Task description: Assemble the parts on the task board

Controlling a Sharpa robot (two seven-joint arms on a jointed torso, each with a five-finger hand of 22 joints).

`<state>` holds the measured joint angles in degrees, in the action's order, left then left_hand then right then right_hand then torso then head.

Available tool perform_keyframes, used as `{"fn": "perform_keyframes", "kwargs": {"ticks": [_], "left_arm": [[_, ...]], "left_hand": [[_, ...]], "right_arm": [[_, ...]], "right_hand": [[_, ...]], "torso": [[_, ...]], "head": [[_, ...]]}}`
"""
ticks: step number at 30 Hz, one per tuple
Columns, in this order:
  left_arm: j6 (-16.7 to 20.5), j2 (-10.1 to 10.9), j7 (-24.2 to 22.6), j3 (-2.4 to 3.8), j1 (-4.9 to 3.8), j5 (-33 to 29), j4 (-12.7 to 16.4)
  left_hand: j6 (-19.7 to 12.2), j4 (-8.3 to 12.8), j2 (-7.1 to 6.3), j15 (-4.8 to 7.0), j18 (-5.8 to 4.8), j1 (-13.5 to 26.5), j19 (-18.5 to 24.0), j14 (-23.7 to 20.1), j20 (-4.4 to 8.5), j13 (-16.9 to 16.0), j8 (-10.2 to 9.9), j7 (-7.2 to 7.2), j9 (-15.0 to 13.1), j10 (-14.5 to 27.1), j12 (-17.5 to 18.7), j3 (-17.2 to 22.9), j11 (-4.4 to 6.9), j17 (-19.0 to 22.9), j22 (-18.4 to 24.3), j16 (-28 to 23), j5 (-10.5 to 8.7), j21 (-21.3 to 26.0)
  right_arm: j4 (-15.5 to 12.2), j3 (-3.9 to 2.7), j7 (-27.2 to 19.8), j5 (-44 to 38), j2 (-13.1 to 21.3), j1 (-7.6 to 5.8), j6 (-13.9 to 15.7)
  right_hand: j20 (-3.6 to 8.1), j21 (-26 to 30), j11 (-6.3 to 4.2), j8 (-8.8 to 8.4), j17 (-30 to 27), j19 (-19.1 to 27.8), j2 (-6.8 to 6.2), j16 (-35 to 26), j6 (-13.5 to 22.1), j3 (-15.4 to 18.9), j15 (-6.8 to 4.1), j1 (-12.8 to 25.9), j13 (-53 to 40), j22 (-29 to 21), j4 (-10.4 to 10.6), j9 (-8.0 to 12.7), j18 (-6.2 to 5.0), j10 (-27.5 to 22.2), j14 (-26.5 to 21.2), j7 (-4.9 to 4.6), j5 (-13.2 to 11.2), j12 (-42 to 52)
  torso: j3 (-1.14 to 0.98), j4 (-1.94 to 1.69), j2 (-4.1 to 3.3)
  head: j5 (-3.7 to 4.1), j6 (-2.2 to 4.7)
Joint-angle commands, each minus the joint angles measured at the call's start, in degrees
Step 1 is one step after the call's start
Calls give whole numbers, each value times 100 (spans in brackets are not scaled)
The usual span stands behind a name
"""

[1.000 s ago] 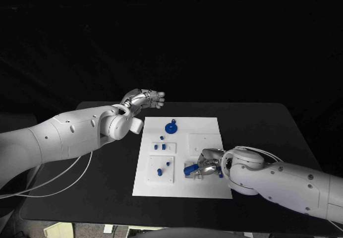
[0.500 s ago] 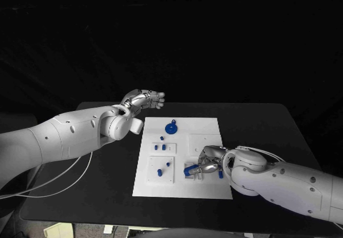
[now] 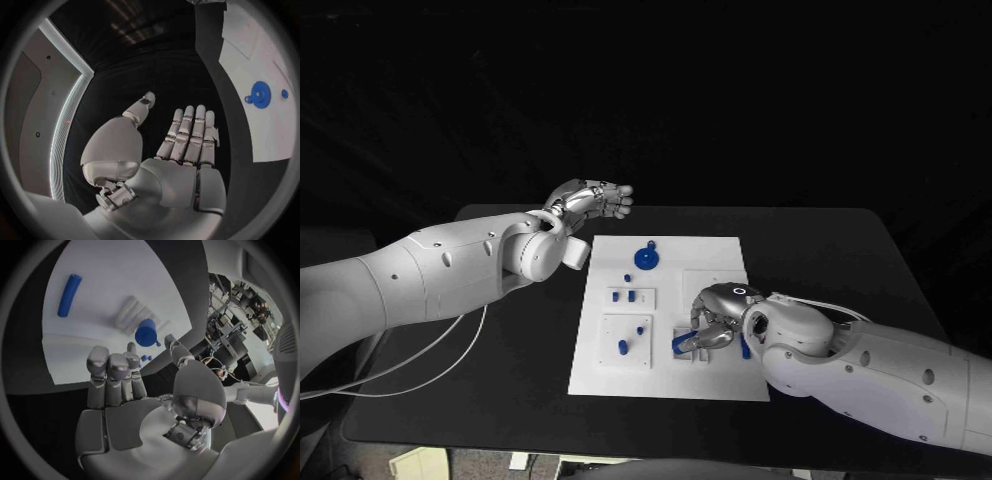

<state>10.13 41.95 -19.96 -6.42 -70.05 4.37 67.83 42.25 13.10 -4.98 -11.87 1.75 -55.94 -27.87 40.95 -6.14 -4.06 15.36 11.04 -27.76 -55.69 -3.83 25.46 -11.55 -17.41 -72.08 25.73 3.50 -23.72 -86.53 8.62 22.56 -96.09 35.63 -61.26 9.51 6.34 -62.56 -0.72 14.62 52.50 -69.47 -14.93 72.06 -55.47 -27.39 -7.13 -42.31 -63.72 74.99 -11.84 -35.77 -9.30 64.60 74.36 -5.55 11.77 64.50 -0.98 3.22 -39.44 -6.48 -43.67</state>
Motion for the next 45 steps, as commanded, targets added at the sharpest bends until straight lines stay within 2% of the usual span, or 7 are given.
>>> {"fn": "perform_keyframes", "kwargs": {"ticks": [1, 10, 22, 25, 27, 38, 45], "left_arm": [[-65, -1, -38, 5, -7, -28, 13], [-69, -5, -35, 5, -7, -28, 13], [-65, -8, -32, 5, -7, -28, 12], [-60, -7, -30, 5, -7, -28, 9], [-60, -9, -30, 5, -7, -28, 8], [-52, -13, -29, 5, -8, -28, 8], [-51, -18, -29, 5, -8, -28, 9]], "left_hand": [[-28, -12, -9, -4, 112, 21, -33, 4, 2, 8, 6, 105, 8, 12, -12, 0, -13, -7, -9, -34, -37, 27], [-41, -14, -9, -4, 113, 22, -34, 6, 3, 8, 0, 110, 12, 11, -13, 0, -12, -9, -12, -35, -36, 30], [-46, -16, -7, -3, 113, 22, -36, 7, 3, 7, -1, 112, 13, 10, -14, 0, -11, -11, -15, -35, -36, 33], [-47, -16, -7, -3, 113, 22, -36, 8, 3, 7, -1, 112, 13, 10, -14, 0, -11, -11, -16, -35, -36, 34], [-48, -17, -7, -3, 114, 22, -37, 8, 3, 7, -1, 113, 14, 9, -14, 0, -11, -12, -16, -35, -36, 34], [-47, -17, -7, -3, 114, 21, -38, 9, 4, 7, 0, 113, 14, 9, -14, 1, -11, -13, -18, -35, -36, 36], [-45, -19, -6, -3, 114, 22, -39, 9, 4, 7, 2, 113, 13, 8, -15, 1, -11, -14, -20, -35, -37, 37]], "right_arm": [[-44, -1, -247, -761, -14, 0, 19], [10, -1, -227, -1289, -114, -3, -57], [88, 22, -215, -1375, -194, -4, -346], [65, 39, -222, -1351, -183, -4, -419], [54, 53, -228, -1324, -178, -4, -463], [54, 99, -231, -1286, -181, -3, -531], [62, 102, -236, -1284, -186, -3, -539]], "right_hand": [[-47, 28, 4, -11, 3, 3, 20, -39, -4, 17, 25, -101, 14, 53, -88, -13, -570, 24, 18, -21, 5, -32], [-145, 10, -28, 62, 7, -18, 202, -46, -204, 53, 7, -496, 46, 62, -353, -53, -570, 101, 50, 15, -18, -41], [-225, 0, -46, 66, 9, -39, 277, -51, -325, 2, -3, -721, 71, 65, -342, -39, -570, 156, 72, 38, -80, -56], [-263, 8, -53, 35, 7, -55, 128, -61, -365, -201, -1, -805, 82, 59, -80, -9, -570, 173, 84, 37, -315, -70], [-275, 11, -48, 12, 7, -72, -69, -65, -393, -483, -1, -904, 85, 59, 234, 13, -570, 183, 97, 40, -694, -74], [-283, 3, -47, 8, 11, -69, -92, -63, -407, -498, 1, -891, 81, 68, 312, 17, -570, 184, 97, 40, -710, -71], [-297, -40, -94, 28, 25, -112, -29, -38, -576, -984, -30, -985, 92, 81, 758, 78, -570, 288, 112, 90, -895, -59]], "torso": [[0, 2, 0], [-1, 3, 0], [-1, 1, 0], [-1, 3, 0], [-1, 6, 2], [-4, 2, -1], [-2, 4, -1]], "head": [[-4, -6], [-13, -16], [-14, -27], [-15, -39], [-19, -42], [-18, -42], [-14, -42]]}}
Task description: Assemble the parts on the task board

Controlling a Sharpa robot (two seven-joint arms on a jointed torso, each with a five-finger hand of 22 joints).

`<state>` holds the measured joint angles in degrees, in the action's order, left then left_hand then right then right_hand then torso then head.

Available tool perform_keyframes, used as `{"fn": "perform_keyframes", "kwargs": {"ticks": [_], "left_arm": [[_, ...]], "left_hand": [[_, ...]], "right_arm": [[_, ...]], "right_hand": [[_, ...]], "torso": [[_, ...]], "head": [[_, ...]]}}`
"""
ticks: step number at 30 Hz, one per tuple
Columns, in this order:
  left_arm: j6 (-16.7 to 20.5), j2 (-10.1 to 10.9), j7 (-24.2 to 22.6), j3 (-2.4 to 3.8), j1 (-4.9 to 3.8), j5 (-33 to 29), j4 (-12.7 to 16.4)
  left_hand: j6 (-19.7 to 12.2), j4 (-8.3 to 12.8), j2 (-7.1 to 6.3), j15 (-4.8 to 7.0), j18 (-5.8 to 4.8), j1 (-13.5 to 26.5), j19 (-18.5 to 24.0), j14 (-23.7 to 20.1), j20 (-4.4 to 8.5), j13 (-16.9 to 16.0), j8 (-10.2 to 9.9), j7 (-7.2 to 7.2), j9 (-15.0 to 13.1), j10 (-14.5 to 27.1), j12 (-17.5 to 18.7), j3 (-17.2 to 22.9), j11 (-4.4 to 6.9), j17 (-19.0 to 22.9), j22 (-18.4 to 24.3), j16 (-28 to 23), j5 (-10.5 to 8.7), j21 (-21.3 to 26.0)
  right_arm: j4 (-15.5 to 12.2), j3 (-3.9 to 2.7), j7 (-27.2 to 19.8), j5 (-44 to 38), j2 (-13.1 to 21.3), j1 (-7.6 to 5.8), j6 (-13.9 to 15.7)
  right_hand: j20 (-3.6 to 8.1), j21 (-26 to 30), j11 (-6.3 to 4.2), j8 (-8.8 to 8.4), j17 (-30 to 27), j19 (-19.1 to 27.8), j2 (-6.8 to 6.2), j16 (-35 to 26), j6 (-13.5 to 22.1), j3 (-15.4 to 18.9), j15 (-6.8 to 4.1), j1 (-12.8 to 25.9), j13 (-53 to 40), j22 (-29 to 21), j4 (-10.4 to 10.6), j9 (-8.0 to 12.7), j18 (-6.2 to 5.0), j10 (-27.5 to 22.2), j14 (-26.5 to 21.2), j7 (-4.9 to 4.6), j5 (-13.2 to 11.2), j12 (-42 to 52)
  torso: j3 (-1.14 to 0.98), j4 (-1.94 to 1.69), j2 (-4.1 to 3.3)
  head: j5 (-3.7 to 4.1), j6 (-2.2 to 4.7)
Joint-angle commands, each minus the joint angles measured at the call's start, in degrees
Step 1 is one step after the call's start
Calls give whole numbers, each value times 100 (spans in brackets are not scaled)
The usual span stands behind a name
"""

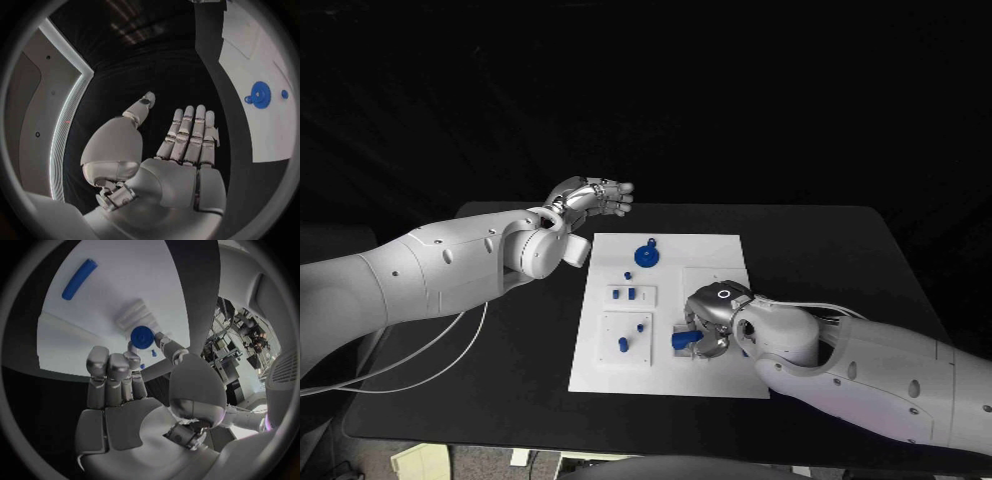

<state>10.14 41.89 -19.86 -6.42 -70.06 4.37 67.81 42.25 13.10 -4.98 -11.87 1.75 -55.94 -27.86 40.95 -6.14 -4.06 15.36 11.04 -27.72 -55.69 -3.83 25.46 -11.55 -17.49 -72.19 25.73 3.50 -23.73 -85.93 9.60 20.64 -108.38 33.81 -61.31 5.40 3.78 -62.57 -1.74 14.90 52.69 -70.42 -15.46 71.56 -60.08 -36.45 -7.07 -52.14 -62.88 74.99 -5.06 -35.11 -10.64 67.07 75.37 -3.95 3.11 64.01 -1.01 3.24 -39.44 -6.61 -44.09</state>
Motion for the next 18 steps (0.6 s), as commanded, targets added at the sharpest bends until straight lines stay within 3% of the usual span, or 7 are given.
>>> {"fn": "perform_keyframes", "kwargs": {"ticks": [1, 8, 18], "left_arm": [[-52, -13, -40, 5, -7, -28, 12], [-49, -14, -37, 5, -8, -28, 13], [-47, -13, -34, 5, -9, -27, 13]], "left_hand": [[-45, -19, -7, -3, 114, 22, -39, 9, 4, 7, 2, 113, 9, 9, -14, 1, -11, -6, -9, -35, -36, 37], [-44, -20, -7, -3, 114, 22, -39, 9, 4, 7, 3, 112, 8, 8, -14, 1, -11, -6, -10, -36, -36, 39], [-41, -20, -7, -3, 114, 21, -40, 9, 4, 7, 7, 111, 8, 8, -15, 2, -10, -7, -13, -36, -36, 41]], "right_arm": [[9, 4, -40, -59, -6, 1, -145], [21, 11, 31, -123, -16, 2, -221], [66, 43, 213, -159, -63, 2, -539]], "right_hand": [[-42, -46, 4, 1, 9, -19, 31, 16, -129, -117, -38, -9, 8, 83, 112, 19, -436, 50, 12, -66, -29, -11], [-47, -76, -16, 17, 17, -28, 81, 34, -207, -290, -49, -79, 7, 91, 202, 46, -436, 94, 17, -44, -29, -7], [-56, -125, -31, 8, 35, -29, -1, 66, -265, -426, -66, 132, -2, 94, 435, 112, -436, 130, 11, -30, -30, -19]], "torso": [[0, 2, -2], [3, 0, 0], [1, -1, -2]], "head": [[0, 0], [1, 1], [10, -6]]}}
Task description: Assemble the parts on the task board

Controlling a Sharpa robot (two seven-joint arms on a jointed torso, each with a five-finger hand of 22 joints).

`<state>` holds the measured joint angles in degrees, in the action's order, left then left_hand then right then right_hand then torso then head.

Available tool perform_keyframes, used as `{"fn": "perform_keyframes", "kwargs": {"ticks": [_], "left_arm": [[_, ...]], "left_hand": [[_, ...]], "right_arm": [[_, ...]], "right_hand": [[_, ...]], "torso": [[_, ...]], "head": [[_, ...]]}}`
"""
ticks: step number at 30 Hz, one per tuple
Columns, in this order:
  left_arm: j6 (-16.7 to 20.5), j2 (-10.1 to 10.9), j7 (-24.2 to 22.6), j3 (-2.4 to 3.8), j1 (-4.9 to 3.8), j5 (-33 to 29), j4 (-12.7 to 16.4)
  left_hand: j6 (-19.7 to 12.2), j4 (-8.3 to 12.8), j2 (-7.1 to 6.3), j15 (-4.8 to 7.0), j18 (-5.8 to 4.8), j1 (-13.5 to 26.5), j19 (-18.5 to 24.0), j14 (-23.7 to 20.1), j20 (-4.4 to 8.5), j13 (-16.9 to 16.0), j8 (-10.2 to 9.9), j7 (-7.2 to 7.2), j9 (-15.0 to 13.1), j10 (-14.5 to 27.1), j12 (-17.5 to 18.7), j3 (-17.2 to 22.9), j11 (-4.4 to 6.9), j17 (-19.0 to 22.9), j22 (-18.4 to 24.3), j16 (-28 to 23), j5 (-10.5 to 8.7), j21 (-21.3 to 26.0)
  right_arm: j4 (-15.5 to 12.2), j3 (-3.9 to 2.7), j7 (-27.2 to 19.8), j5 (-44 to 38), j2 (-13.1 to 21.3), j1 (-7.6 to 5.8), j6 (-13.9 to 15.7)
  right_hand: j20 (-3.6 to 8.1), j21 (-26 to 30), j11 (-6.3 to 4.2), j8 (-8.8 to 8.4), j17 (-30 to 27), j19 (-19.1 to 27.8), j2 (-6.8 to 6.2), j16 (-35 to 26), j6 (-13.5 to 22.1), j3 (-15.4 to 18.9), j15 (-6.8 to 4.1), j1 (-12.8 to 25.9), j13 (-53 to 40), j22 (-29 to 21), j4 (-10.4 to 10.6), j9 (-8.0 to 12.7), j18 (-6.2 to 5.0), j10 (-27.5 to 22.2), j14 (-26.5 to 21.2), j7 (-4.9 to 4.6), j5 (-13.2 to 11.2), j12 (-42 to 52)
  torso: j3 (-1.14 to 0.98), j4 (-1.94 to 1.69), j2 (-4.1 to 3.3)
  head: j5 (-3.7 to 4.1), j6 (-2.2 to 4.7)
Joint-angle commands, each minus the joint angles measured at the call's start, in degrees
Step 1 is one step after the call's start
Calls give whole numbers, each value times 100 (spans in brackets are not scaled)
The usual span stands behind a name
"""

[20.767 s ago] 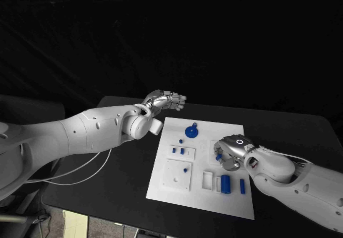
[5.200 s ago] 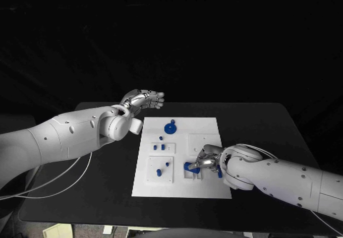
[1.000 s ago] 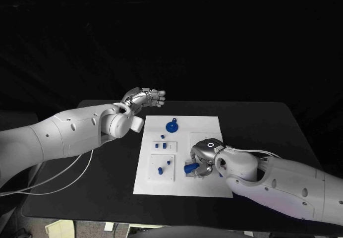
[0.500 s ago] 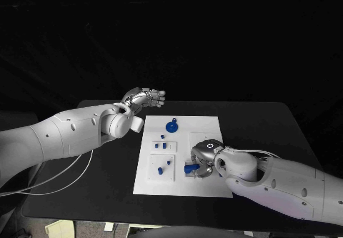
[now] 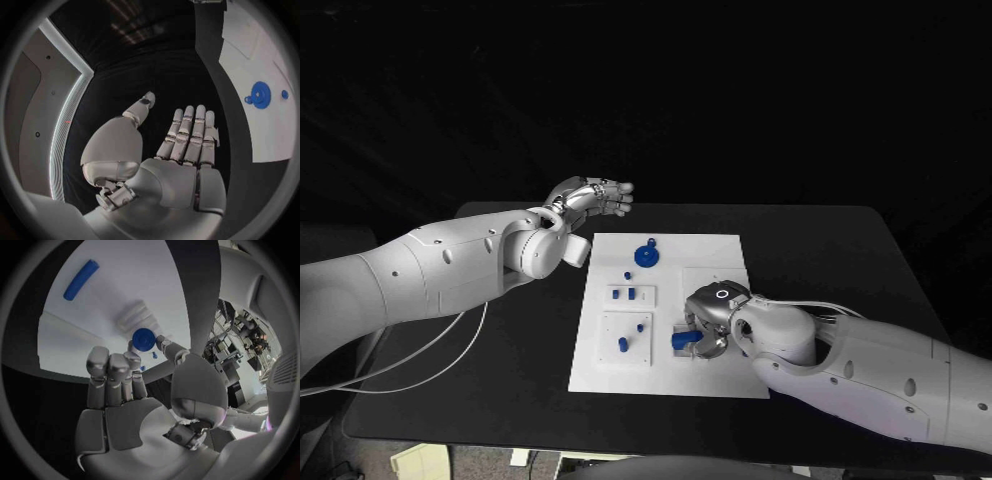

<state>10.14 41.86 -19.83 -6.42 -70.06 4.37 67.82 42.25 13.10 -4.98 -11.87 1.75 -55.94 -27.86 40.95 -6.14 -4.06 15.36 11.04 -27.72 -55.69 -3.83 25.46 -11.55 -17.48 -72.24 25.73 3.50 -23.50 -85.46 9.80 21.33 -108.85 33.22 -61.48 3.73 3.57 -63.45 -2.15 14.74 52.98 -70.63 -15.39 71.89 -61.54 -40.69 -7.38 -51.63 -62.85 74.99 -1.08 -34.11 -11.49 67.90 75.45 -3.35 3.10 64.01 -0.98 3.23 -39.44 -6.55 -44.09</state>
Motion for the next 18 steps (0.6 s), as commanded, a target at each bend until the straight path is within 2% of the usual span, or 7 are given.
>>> {"fn": "perform_keyframes", "kwargs": {"ticks": [1, 6, 18], "left_arm": [[-46, -10, -37, 5, -8, -27, 11], [-45, -13, -36, 5, -8, -27, 12], [-41, -5, -37, 4, -8, -27, 13]], "left_hand": [[-40, -20, -7, -3, 114, 21, -41, 9, 4, 7, 7, 111, 8, 7, -15, 2, -10, -8, -8, -36, -36, 19], [-38, -20, -7, -3, 115, 19, -41, 9, 4, 7, 9, 110, 8, 7, -15, 2, -10, -9, -9, -37, -36, 20], [-37, -21, -8, -2, 115, 19, -43, 10, 4, 7, 11, 109, 8, 7, -15, 2, -10, -11, -12, -37, -36, 23]], "right_arm": [[19, 26, 150, -113, -7, 19, -378], [-1, 28, 206, -146, -15, 19, -305], [-59, 28, 250, -154, 3, 20, -173]], "right_hand": [[-34, -41, 9, 24, 6, -6, -35, 34, -124, -5, -36, 117, -6, 94, 59, 17, -351, 47, 0, -90, -29, -20], [-28, -50, 5, 20, 6, 2, -86, 35, -134, -39, -42, 213, -14, 92, 133, 39, -351, 50, -4, -86, -29, -24], [-15, -61, -4, 26, 6, 0, -56, 39, -162, -125, -51, 283, -23, 87, 219, 58, -351, 67, -5, -77, -29, -24]], "torso": [[-3, 1, -1], [-3, 3, -1], [-3, 1, -3]], "head": [[6, -7], [7, -6], [9, -10]]}}
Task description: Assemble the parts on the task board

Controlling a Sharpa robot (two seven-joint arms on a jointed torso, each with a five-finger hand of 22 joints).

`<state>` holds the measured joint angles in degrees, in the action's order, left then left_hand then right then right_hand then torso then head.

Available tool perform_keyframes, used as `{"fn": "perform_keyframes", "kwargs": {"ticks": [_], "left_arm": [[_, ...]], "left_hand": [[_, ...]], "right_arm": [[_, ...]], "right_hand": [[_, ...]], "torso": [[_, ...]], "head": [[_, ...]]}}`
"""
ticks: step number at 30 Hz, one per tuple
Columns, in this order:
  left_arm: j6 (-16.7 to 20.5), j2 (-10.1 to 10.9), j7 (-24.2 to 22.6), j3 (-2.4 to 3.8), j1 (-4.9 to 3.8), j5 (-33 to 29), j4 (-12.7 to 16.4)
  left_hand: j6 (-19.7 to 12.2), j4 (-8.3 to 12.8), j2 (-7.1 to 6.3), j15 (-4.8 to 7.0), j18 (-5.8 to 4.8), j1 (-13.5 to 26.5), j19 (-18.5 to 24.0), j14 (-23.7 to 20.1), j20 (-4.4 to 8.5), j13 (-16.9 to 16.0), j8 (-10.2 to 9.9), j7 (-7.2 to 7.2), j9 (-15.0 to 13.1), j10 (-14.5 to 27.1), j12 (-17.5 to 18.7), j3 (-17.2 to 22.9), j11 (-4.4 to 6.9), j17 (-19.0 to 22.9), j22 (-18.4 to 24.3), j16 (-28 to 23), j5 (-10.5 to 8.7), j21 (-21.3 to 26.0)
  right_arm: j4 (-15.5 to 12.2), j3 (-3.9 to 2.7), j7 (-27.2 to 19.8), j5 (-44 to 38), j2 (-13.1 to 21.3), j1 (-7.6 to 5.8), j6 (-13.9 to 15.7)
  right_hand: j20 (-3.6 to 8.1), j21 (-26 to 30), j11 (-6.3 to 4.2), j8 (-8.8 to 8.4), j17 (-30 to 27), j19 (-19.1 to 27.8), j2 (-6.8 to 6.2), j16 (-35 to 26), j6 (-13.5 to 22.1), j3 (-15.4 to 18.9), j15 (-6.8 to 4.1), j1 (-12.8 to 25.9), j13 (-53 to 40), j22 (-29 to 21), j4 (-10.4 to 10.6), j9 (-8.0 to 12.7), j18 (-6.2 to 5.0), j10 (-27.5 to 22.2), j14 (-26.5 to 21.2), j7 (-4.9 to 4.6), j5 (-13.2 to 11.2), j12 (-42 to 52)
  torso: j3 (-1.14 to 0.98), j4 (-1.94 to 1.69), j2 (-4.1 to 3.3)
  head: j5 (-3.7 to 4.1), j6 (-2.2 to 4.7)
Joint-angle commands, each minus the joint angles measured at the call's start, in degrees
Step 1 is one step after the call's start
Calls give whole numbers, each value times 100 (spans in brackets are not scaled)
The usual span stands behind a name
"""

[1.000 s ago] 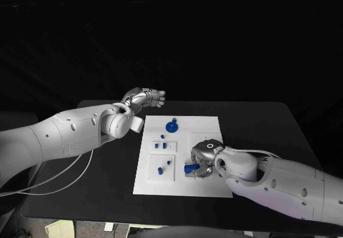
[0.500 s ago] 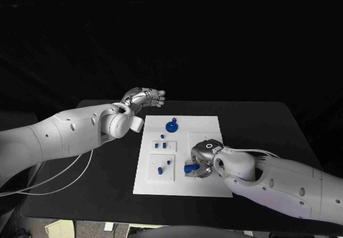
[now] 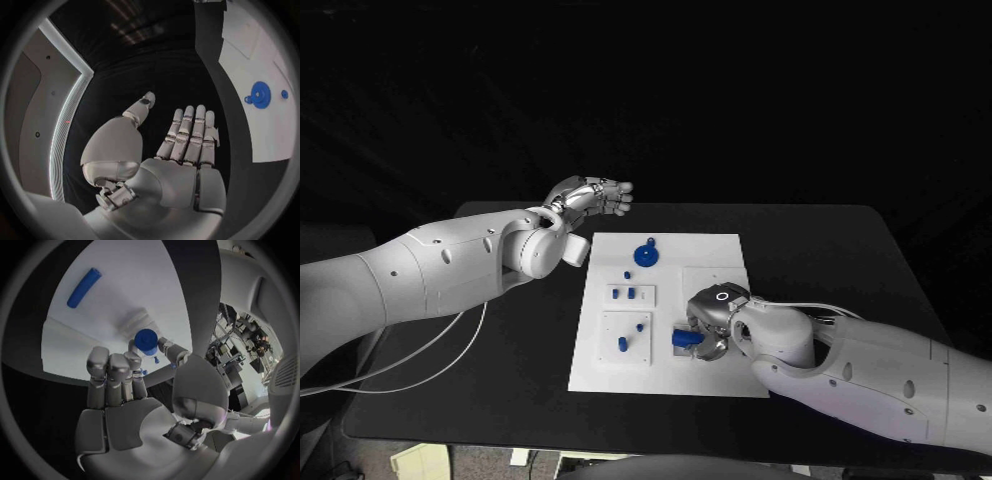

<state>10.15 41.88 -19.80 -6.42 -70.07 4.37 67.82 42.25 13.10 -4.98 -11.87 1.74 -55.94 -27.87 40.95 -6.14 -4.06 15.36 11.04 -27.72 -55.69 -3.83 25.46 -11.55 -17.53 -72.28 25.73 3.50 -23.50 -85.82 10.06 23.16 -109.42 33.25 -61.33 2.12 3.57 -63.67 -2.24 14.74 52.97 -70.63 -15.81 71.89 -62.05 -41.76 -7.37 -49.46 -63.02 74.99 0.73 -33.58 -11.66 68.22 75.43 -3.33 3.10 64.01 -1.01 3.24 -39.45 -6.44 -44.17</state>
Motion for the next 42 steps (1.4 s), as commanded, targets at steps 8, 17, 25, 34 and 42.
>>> {"fn": "perform_keyframes", "kwargs": {"ticks": [8, 17, 25, 34, 42], "left_arm": [[-39, -8, -41, 4, -8, -27, 10], [-37, -10, -36, 4, -8, -27, 10], [-33, 0, -35, 4, -10, -27, 14], [-30, 6, -34, 4, -11, -27, 16], [-31, -3, -33, 4, -11, -27, 11]], "left_hand": [[-37, -23, -8, -3, 115, 20, -43, 10, 4, 7, 12, 109, 8, 7, -15, 2, -10, -7, -10, -38, -36, 24], [-37, -24, -9, -3, 115, 21, -44, 10, 4, 7, 14, 109, 9, 7, -15, 2, -10, -8, -12, -39, -36, 26], [-37, -23, -12, -2, 115, 19, -45, 10, 4, 7, 15, 108, 9, 6, -15, 2, -9, -9, -14, -39, -36, 28], [-36, -22, -13, -2, 116, 16, -46, 11, 5, 7, 17, 107, 9, 6, -15, 3, -9, -10, -16, -40, -36, 30], [-36, -23, -13, -2, 116, 15, -47, 11, 5, 7, 17, 108, 9, 6, -15, 4, -9, -11, -18, -40, -36, 31]], "right_arm": [[-45, 2, 77, 51, -8, 7, 59], [-2, 1, 289, 674, -44, 7, -214], [20, 2, 377, 816, -32, 7, -550], [0, 2, 476, 731, -35, 7, -423], [-15, 2, 473, 788, -49, 7, -424]], "right_hand": [[4, -49, -17, 47, 7, -10, 187, 46, -166, -286, -71, 204, -19, 77, 277, 29, -334, 83, -2, -57, -28, -22], [17, -81, -29, 62, 15, -2, 533, 63, -192, -474, -84, 347, -35, 88, 299, 48, -334, 118, -10, -46, -28, -26], [20, -110, -27, 63, 17, 32, 537, 71, -180, -494, -85, 586, -58, 91, 118, 74, -334, 117, -24, -48, -29, -45], [23, -109, -26, 66, 9, 33, 401, 64, -175, -541, -86, 672, -67, 78, 95, 86, -334, 114, -25, -50, -29, -58], [31, -107, -26, 72, 2, 13, 187, 59, -173, -607, -87, 763, -77, 62, 155, 97, -334, 118, -18, -50, -29, -70]], "torso": [[0, -1, -2], [5, -2, 1], [4, 5, 2], [-2, -1, -1], [2, 1, -1]], "head": [[3, 0], [14, 0], [8, -10], [12, -11], [18, -11]]}}
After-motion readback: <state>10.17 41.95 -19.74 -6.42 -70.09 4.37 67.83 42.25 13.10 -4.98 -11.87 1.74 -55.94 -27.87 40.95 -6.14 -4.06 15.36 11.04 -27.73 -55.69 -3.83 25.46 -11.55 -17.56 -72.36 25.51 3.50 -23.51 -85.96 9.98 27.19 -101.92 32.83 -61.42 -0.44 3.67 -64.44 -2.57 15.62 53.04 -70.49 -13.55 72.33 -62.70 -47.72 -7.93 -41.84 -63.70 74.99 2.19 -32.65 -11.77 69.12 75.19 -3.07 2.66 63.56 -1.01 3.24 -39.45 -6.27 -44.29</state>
